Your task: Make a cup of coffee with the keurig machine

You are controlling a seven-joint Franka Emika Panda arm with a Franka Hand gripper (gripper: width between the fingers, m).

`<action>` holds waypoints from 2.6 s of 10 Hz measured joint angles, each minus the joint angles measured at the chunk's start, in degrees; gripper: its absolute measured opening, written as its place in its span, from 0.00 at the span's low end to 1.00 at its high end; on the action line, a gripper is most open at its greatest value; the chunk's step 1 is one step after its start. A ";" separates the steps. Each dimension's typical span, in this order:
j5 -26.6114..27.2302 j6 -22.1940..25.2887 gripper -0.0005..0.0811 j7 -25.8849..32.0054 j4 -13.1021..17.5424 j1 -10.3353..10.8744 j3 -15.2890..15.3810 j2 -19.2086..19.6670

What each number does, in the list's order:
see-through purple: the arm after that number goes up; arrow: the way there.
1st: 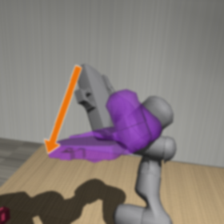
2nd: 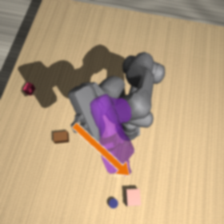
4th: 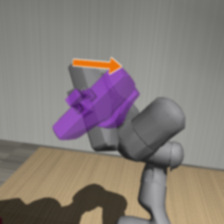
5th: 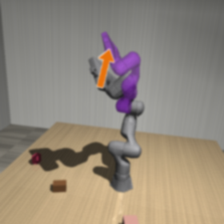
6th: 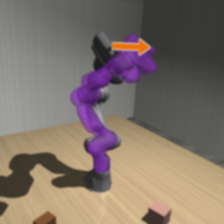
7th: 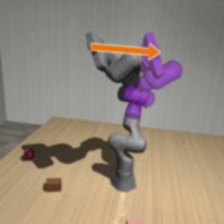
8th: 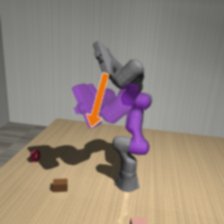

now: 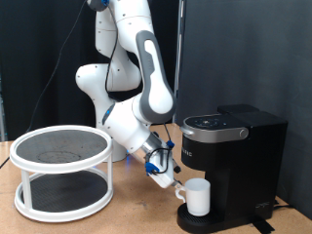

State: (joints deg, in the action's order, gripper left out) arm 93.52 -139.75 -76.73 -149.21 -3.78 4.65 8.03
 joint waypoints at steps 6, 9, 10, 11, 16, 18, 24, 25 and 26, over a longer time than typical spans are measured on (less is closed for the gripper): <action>-1.47 3.17 0.91 2.07 -5.39 -3.35 -2.48 -5.38; -1.29 12.30 0.91 1.99 -6.00 -3.37 -2.54 -7.84; -1.05 15.46 0.91 1.26 -6.40 -3.47 -2.61 -9.67; -0.99 17.38 0.91 0.27 -6.85 -3.51 -2.63 -11.61; -3.17 22.70 0.91 -6.42 -9.72 -3.52 -2.64 -22.64; -4.28 25.23 0.91 -8.02 -10.37 -3.54 -2.74 -26.98; -7.99 30.12 0.91 -16.14 -10.38 -3.57 -2.52 -39.59; -9.24 29.21 0.91 -18.01 -10.37 -3.57 -2.07 -42.02; -9.56 29.08 0.91 -20.15 -10.37 -3.57 -2.00 -44.49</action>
State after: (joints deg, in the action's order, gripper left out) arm 83.96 -110.67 -96.88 -159.58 -7.34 2.65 -36.46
